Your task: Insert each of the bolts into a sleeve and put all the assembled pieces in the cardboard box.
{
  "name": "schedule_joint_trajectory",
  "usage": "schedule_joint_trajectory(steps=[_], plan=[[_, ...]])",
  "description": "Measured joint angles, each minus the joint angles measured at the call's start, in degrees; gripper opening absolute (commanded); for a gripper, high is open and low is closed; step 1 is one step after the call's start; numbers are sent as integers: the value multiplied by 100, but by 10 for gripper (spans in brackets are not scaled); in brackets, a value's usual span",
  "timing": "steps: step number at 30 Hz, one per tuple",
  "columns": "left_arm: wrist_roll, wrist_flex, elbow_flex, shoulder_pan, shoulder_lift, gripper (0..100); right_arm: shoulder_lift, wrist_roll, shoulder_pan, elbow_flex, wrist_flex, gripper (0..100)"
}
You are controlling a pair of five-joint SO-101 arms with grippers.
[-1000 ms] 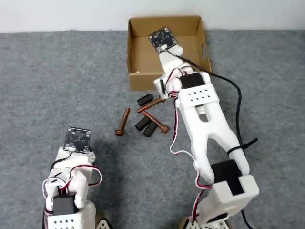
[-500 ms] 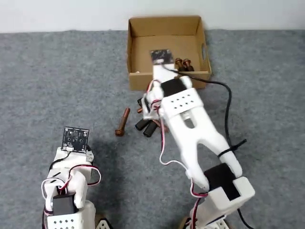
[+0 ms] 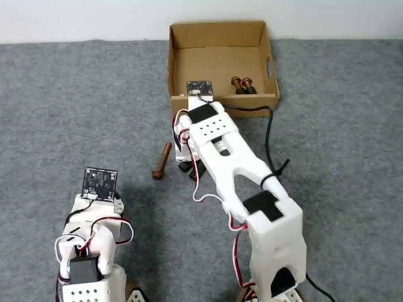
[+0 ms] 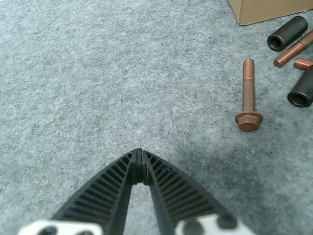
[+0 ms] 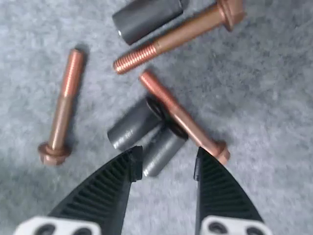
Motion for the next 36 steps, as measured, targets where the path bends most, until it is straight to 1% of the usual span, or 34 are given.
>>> schedule_joint_trajectory(steps=[8,11,15,22,31,36], plan=[[0,0,0,0,0,6,545,-237,-211,-316,167,147],[0,0,0,0,0,6,615,-448,-220,-352,193,147],[0,0,0,0,0,6,738,-519,-220,-440,229,143],[0,0,0,0,0,6,1011,-519,-220,-457,492,8],[0,0,0,0,0,6,1125,-519,-114,-519,668,9],[0,0,0,0,0,6,1002,-527,-97,-598,1196,9]])
